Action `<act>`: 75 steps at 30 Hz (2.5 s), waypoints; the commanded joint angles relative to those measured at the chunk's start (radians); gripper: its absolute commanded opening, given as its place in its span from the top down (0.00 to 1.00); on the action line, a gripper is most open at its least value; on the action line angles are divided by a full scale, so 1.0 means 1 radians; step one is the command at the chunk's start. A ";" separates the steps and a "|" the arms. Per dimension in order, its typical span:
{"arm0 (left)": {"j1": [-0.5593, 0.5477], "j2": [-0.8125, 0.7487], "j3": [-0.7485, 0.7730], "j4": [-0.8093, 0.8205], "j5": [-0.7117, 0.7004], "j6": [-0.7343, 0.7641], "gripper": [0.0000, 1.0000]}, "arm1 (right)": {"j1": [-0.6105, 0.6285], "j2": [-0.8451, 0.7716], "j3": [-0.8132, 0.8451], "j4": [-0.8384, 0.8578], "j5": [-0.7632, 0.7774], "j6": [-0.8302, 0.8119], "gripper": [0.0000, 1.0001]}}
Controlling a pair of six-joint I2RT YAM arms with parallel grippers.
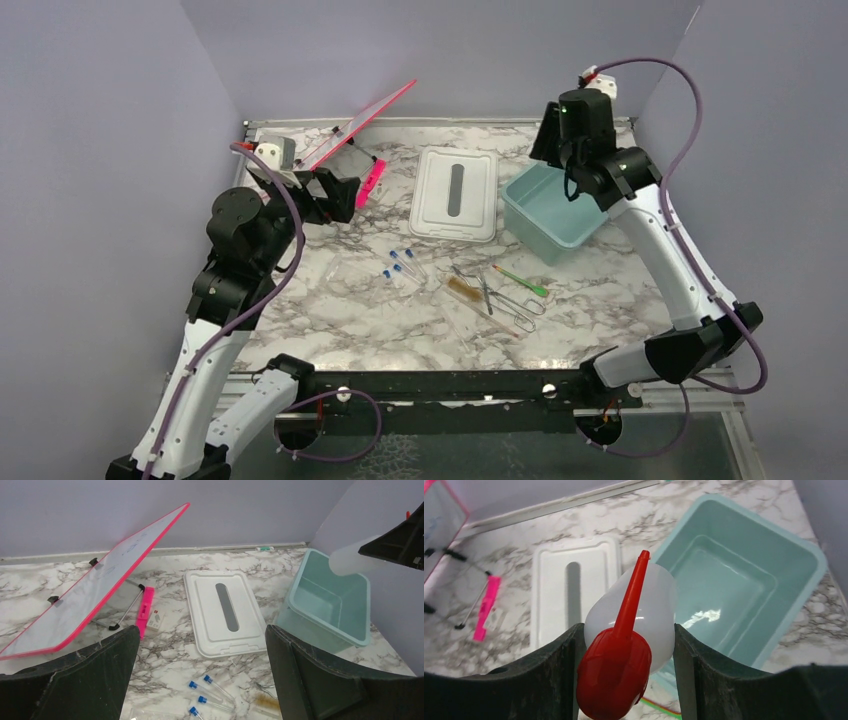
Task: Organize the chemistry lab equipment
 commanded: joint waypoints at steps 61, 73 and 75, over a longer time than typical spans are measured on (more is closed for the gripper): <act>0.003 0.042 -0.118 0.130 -0.058 -0.082 0.03 | -0.369 0.139 -0.071 0.108 -0.276 -0.106 0.20; 0.005 0.017 -0.185 -0.008 -0.051 -0.214 0.04 | 0.160 0.049 -0.231 0.150 -0.414 -0.116 0.25; 0.005 0.004 -0.194 -0.040 -0.069 -0.241 0.01 | 0.247 0.088 -0.253 0.157 -0.385 -0.098 0.27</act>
